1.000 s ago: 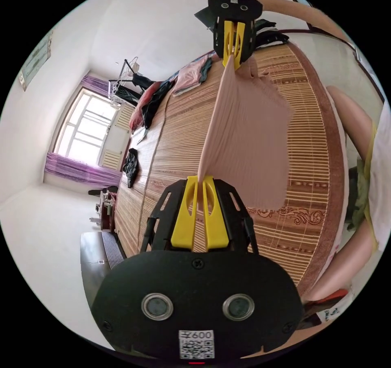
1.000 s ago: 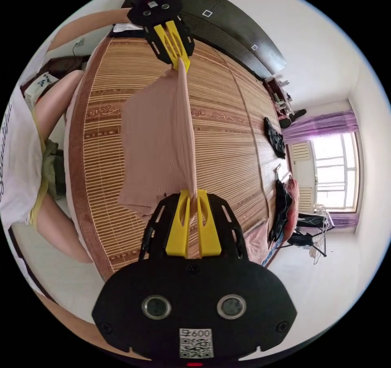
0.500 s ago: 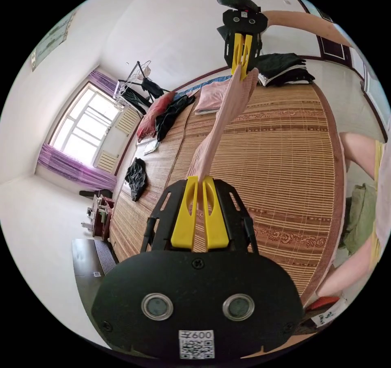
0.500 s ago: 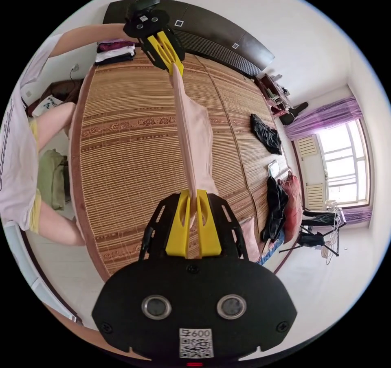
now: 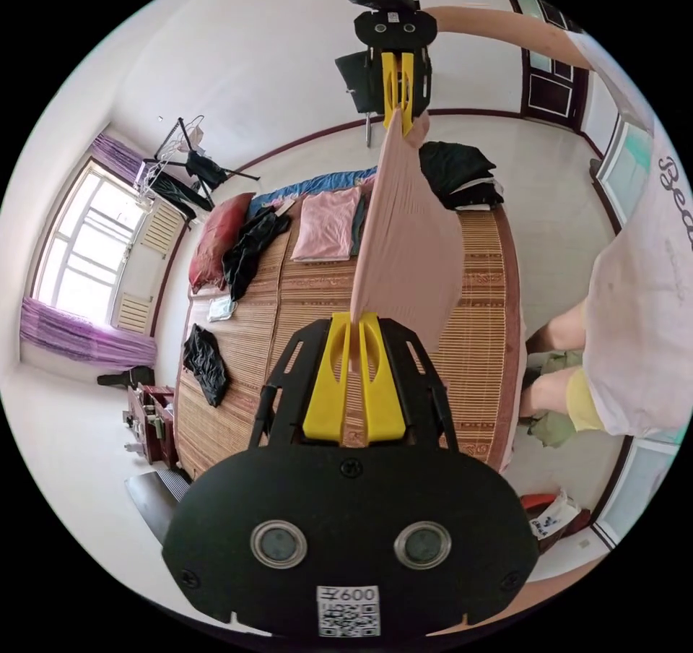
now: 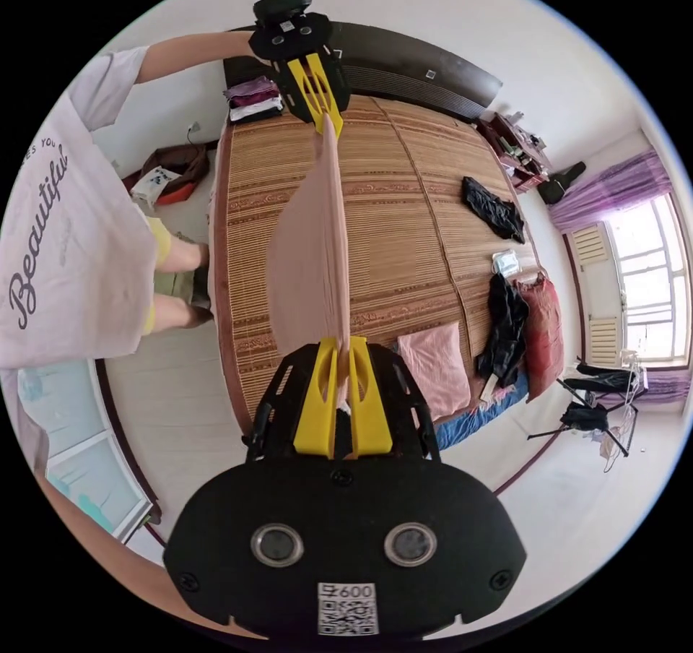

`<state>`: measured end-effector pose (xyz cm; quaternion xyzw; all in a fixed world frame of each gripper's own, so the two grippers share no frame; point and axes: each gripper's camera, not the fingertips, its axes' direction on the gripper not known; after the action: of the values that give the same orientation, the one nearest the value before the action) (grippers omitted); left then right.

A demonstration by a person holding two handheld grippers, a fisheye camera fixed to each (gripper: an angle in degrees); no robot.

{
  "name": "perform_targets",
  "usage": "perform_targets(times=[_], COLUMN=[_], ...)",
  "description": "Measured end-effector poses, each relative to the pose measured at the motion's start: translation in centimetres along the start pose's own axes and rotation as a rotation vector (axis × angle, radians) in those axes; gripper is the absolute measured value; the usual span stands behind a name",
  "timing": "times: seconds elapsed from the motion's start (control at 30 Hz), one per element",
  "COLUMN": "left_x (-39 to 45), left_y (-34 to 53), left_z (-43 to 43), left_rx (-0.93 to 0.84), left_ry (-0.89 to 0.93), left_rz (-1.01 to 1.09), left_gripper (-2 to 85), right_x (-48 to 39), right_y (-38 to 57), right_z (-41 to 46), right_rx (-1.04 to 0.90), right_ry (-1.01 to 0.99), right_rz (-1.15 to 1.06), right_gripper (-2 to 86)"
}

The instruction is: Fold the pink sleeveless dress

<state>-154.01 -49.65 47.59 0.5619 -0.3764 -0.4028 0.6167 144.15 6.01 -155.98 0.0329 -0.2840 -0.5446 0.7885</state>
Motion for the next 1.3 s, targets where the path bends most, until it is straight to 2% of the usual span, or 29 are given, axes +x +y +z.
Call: perform_targets(times=[0.3,0.47,0.6,0.7,0.83,0.93,1.03,1.17,1.3], left_x=[-0.5,-2.5,-4.5,-7.5,-13.3,-14.4,-11.5,-3.3,7.3], left_y=[0.6,1.9,2.2,1.2,-0.5,-0.4,1.5,7.3,12.5], left_z=[18.2,30.5,38.5,44.8,51.5,57.6,67.1,81.8,92.9], left_rx=[0.082,0.102,0.075,0.026,0.026,0.023,-0.013,0.047,0.024], left_ry=[0.078,0.201,0.231,0.155,-0.033,-0.199,-0.341,-0.441,-0.426], left_rz=[0.057,-0.012,-0.007,0.012,-0.028,0.012,0.085,0.085,0.072], left_gripper=[2.7,2.7,2.6,2.5,2.5,2.4,2.4,2.4,2.4], right_x=[0.6,4.4,8.6,13.4,20.1,22.9,23.5,20.7,13.0], right_y=[-3.1,-3.8,-3.9,-4.1,-3.8,-3.5,-3.0,-1.3,0.4], right_z=[-3.6,-3.3,-2.0,-1.8,-1.9,0.4,7.0,18.3,28.0], right_rx=[-0.111,-0.151,-0.169,-0.168,-0.178,-0.161,-0.168,-0.121,-0.167], right_ry=[0.020,-0.066,-0.040,0.079,0.343,0.529,0.664,0.760,0.694], right_rz=[0.144,0.169,0.135,0.101,0.055,-0.007,-0.053,0.071,0.048], right_gripper=[-0.8,-0.8,-0.8,-0.8,-0.8,-0.8,-0.8,-0.8,-0.8])
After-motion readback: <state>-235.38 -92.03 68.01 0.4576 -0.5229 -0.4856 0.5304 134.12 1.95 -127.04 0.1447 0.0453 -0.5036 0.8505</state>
